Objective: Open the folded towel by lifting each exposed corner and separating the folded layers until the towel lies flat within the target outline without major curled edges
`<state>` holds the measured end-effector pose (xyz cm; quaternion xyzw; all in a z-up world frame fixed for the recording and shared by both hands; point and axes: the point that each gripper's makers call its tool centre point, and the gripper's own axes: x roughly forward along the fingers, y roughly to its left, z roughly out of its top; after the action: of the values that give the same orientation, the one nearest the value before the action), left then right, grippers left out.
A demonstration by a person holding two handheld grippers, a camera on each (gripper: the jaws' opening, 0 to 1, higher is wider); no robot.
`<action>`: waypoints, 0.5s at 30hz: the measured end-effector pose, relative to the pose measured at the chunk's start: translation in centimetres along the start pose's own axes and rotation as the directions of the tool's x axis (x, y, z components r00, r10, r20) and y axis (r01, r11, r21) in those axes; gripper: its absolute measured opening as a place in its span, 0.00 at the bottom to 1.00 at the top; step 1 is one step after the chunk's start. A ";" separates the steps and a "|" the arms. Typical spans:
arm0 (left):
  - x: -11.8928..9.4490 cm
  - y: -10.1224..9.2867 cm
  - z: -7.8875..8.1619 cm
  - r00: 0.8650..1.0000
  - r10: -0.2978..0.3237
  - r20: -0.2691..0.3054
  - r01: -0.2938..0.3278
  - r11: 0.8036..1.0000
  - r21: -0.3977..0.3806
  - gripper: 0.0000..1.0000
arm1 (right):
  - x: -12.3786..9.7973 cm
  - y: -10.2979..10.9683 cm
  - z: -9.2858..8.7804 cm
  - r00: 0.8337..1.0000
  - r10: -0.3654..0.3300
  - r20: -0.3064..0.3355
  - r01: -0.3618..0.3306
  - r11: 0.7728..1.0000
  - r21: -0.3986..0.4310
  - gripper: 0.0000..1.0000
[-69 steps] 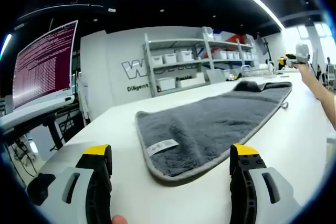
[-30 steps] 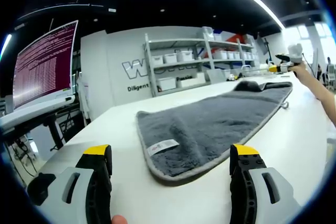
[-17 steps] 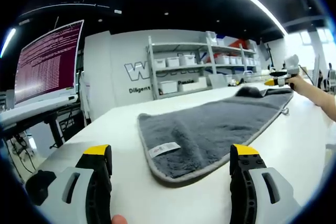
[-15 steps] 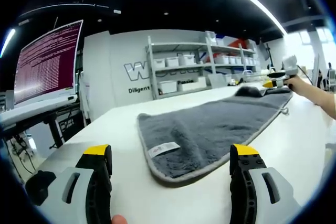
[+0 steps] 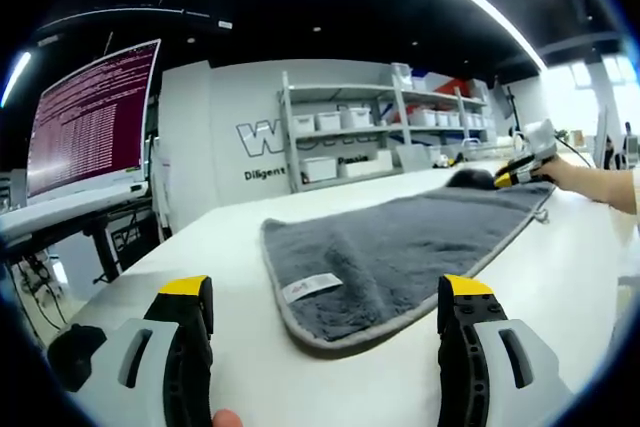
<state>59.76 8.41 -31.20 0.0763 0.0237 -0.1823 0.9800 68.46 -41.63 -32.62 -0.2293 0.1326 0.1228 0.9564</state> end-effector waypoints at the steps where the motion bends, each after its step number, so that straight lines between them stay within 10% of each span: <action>1: 0.0 0.0 0.0 1.000 0.000 0.000 0.000 1.000 0.000 0.91 | 0.1 0.0 -0.1 1.000 0.006 -0.005 -0.006 1.000 -0.010 0.17; 15: 0.0 -0.1 0.0 1.000 -0.007 0.000 0.007 1.000 0.002 0.91 | 0.4 1.0 -0.5 0.999 0.041 -0.027 -0.043 0.997 -0.063 0.00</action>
<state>59.71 8.30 -31.27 0.0774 0.0238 -0.1856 0.9793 68.41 -40.94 -33.57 -0.2584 0.1456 0.1441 0.9441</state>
